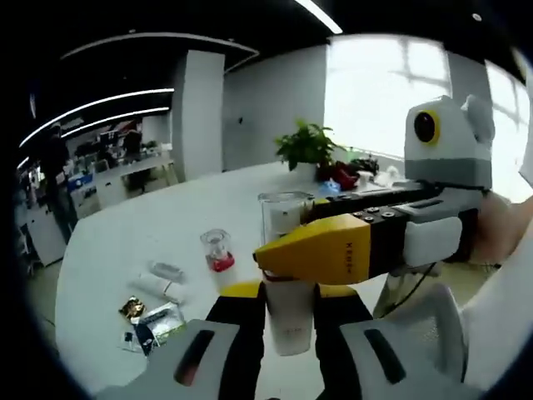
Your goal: Arrange the skincare products in the storage area until every visible bottle or jar stands upright without overlapping.
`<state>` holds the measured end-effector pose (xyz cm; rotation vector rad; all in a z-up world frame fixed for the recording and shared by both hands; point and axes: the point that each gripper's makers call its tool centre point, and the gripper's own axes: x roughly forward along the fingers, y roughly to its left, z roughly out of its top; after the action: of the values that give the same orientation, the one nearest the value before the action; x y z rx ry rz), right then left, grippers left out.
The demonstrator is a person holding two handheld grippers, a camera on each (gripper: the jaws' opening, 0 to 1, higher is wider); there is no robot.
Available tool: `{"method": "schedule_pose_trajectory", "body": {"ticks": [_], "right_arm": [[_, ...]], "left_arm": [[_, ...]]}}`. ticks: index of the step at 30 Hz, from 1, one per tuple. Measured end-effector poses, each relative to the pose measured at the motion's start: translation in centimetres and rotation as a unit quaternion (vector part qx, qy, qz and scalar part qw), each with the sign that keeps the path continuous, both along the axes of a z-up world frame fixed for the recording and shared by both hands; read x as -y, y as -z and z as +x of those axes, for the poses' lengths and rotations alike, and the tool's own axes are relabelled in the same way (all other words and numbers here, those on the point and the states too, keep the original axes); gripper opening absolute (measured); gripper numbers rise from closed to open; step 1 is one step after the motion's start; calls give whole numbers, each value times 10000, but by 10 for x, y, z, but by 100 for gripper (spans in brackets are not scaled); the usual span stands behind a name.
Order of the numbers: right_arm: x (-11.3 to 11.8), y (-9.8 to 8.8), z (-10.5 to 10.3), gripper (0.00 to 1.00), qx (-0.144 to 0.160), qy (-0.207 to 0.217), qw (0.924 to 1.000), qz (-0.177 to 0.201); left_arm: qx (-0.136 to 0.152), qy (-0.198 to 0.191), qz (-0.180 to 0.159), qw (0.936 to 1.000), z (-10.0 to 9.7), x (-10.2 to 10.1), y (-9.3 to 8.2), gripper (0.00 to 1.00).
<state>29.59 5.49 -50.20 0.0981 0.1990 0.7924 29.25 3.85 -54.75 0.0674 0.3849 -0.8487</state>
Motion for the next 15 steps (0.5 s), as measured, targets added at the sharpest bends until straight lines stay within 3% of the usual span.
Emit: {"method": "schedule_pose_trajectory", "body": {"ticks": [4, 8, 10, 15], "right_arm": [[0, -2, -4, 18, 83, -89, 9999, -38], [5, -5, -10, 18, 79, -273, 9994, 206], [6, -7, -14, 19, -38, -506, 9977, 450], [10, -15, -28, 21, 99, -1269, 9908, 451]], "left_arm": [[-248, 192, -370, 9988, -8, 4, -3, 18], [-299, 605, -470, 9966, -13, 7, -7, 18], [-374, 815, -494, 9948, -17, 9, -7, 18], [-401, 1593, -498, 9852, -35, 19, -14, 18]]}}
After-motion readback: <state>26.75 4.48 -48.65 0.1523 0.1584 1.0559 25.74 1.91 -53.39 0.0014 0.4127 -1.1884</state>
